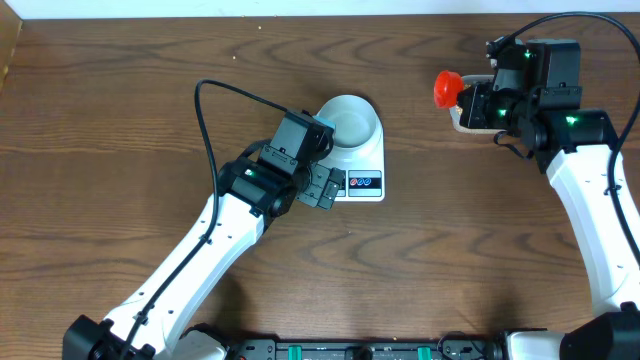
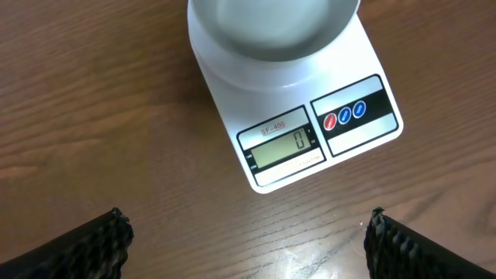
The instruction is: Scoop item into bowl and weigh 50g on scale
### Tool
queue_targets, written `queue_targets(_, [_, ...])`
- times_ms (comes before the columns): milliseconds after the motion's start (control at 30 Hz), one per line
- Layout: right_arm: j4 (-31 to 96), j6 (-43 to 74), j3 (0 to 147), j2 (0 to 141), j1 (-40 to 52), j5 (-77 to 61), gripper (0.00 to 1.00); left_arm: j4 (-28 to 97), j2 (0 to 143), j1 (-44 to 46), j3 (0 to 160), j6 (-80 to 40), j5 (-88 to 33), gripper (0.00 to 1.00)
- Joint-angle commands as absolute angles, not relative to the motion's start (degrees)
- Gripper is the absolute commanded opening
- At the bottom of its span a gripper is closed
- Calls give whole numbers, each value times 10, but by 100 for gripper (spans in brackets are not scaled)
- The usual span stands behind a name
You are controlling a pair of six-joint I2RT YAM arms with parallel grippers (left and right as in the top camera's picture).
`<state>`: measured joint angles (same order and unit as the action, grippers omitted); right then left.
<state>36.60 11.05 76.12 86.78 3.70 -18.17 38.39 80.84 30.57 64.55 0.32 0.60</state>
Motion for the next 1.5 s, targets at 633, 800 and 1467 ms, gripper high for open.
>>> queue_targets(633, [365, 101, 771, 869, 34, -170, 1, 383, 722, 301, 641, 13, -28, 98])
queue_targets(800, [367, 102, 771, 869, 34, -170, 1, 383, 722, 301, 639, 13, -28, 98])
queue_targets(1467, [371, 102, 771, 869, 34, -170, 1, 381, 722, 301, 637, 13, -28, 98])
